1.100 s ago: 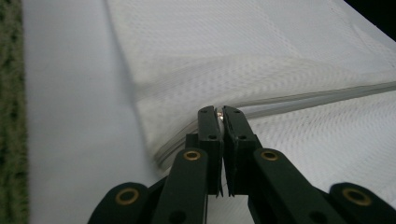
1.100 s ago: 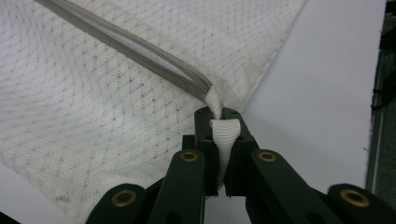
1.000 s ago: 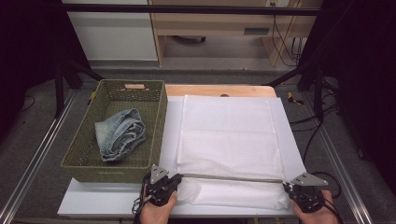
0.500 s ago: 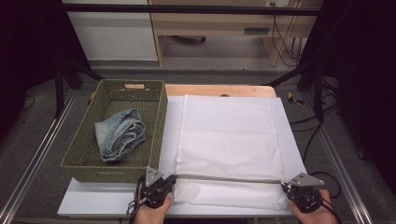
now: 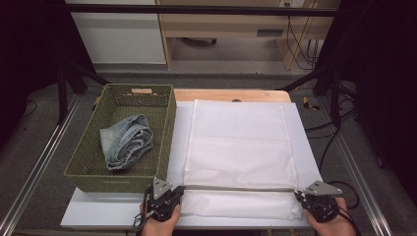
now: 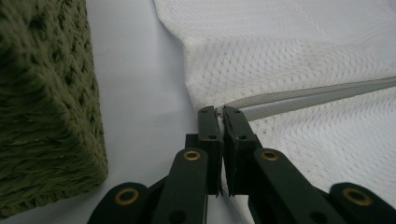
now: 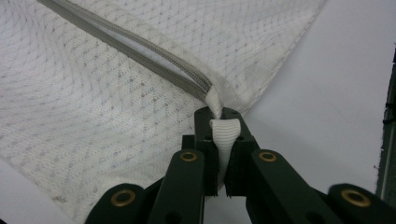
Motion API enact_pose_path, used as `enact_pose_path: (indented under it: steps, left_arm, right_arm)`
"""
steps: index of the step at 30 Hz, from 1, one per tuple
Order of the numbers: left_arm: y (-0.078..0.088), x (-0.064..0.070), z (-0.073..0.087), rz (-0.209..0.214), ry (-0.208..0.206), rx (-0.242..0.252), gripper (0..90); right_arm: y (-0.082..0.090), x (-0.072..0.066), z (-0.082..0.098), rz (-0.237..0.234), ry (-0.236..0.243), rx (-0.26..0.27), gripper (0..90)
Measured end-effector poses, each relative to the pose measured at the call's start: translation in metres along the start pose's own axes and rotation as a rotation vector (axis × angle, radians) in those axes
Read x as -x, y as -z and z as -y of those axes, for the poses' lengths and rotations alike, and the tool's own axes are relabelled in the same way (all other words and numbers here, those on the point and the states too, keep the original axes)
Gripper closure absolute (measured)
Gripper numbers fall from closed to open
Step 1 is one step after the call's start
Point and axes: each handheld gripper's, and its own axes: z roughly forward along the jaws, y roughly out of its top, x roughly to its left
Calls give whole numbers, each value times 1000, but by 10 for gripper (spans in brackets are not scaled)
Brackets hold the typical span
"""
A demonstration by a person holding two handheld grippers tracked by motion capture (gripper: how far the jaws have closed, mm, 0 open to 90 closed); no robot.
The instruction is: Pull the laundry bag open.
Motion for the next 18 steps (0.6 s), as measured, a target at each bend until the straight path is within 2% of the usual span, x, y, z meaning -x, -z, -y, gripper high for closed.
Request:
enact_pose_path:
  steps: [8,11,13,18]
  left_arm:
    - [0,3,0,4,-5,2,870]
    - [1,0,2,-8,-3,-1,870]
    - [2,-2,2,3,14,6,870]
    - [2,-2,3,3,6,8,870]
  right_arm:
    - [-1,-1,-1,30,19,-18,867]
    - [0,0,0,31,15,-24,867]
    - [1,0,1,30,12,-20,867]
    - [1,0,1,27,15,-23,867]
